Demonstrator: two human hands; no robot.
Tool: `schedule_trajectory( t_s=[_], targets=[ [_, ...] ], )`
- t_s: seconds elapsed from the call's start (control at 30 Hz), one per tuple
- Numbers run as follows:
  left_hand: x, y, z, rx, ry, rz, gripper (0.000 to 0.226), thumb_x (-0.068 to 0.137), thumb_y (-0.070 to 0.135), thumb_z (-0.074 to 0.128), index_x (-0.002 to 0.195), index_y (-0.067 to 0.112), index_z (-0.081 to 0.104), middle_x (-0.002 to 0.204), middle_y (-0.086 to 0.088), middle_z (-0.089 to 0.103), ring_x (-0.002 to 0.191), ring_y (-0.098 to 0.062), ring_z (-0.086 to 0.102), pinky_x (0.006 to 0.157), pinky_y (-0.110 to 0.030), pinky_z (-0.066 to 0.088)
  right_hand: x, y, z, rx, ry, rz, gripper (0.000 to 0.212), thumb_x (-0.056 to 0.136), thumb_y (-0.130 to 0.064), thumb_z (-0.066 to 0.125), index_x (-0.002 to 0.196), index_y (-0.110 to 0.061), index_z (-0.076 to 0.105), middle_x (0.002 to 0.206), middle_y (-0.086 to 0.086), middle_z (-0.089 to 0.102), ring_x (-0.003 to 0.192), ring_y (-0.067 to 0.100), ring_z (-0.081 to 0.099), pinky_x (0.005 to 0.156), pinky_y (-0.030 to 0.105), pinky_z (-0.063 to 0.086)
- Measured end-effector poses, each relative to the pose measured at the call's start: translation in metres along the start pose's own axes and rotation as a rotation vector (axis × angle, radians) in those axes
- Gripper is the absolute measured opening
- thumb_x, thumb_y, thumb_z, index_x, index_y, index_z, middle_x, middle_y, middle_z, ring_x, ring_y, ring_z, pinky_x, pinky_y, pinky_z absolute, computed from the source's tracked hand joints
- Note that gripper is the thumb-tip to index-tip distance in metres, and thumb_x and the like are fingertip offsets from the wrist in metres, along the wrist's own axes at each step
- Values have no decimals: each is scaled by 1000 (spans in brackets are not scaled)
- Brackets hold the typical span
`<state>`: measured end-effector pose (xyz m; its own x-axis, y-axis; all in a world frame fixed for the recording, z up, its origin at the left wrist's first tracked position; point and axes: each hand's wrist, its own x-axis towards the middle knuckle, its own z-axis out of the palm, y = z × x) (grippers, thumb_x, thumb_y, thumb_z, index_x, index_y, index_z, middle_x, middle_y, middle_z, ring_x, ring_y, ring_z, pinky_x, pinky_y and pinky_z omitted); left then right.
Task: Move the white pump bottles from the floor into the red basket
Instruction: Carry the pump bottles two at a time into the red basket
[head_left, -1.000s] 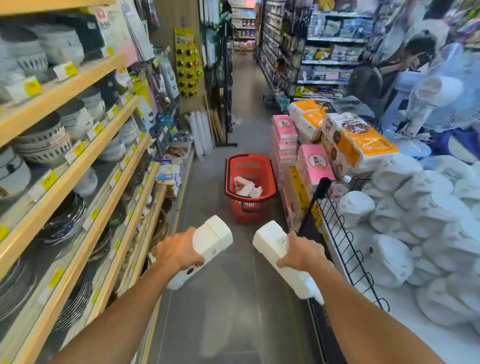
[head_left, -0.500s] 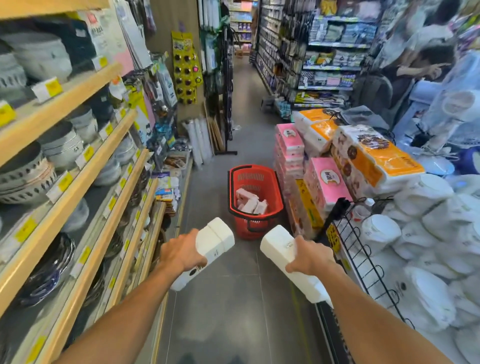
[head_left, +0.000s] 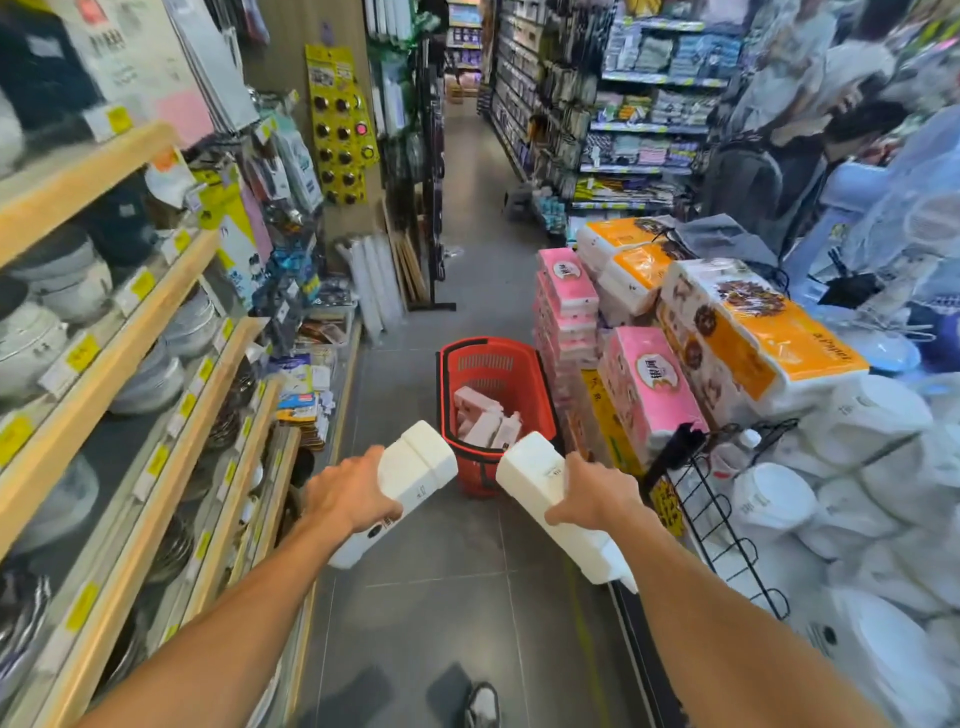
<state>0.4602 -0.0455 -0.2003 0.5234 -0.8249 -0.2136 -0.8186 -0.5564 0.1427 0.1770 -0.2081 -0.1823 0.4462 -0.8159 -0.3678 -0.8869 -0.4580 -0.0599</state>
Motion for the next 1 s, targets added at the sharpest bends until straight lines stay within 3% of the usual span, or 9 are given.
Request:
schedule_trajectory(
  t_s=[0.2, 0.4, 0.63, 0.83, 1.0],
  targets=[
    [51, 11, -9, -1, -7, -25, 75, 62, 58, 73, 127, 35, 45, 110, 2, 70, 95, -24, 67, 80, -34, 52, 58, 17, -15, 27, -6, -11, 79, 73, -65, 77, 131, -25, 42, 103, -8, 57, 94, 17, 61, 78, 35, 55],
    [88, 15, -15, -15, -32, -68, 77, 59, 59, 72, 127, 34, 43, 110, 1, 69, 96, -26, 67, 79, -36, 52, 103, 22, -27, 22, -42, -35, 79, 76, -63, 77, 135, -26, 40, 115, -5, 61, 89, 13, 54, 62, 26, 42],
    [137, 14, -20, 14, -64, -73, 76, 64, 60, 73, 128, 33, 41, 114, 2, 68, 98, -23, 66, 79, -34, 52, 156, 9, -37, 13, -56, -46, 82, 74, -66, 77, 135, -27, 39, 116, -5, 63, 100, 17, 65, 81, 35, 58],
    [185, 8, -25, 17, -83, -64, 77, 64, 60, 72, 130, 33, 42, 112, 2, 69, 99, -24, 67, 79, -33, 51, 198, -6, -52, -22, -53, -44, 82, 76, -65, 77, 136, -24, 39, 117, -3, 63, 99, 16, 64, 70, 30, 50],
    [222, 2, -38, 8, -86, -57, 69, 68, 56, 75, 124, 30, 44, 112, 1, 69, 96, -22, 67, 68, -29, 43, 232, -18, -64, -48, -52, -29, 84, 74, -65, 78, 136, -24, 39, 118, -3, 63, 101, 18, 65, 72, 31, 52]
  ],
)
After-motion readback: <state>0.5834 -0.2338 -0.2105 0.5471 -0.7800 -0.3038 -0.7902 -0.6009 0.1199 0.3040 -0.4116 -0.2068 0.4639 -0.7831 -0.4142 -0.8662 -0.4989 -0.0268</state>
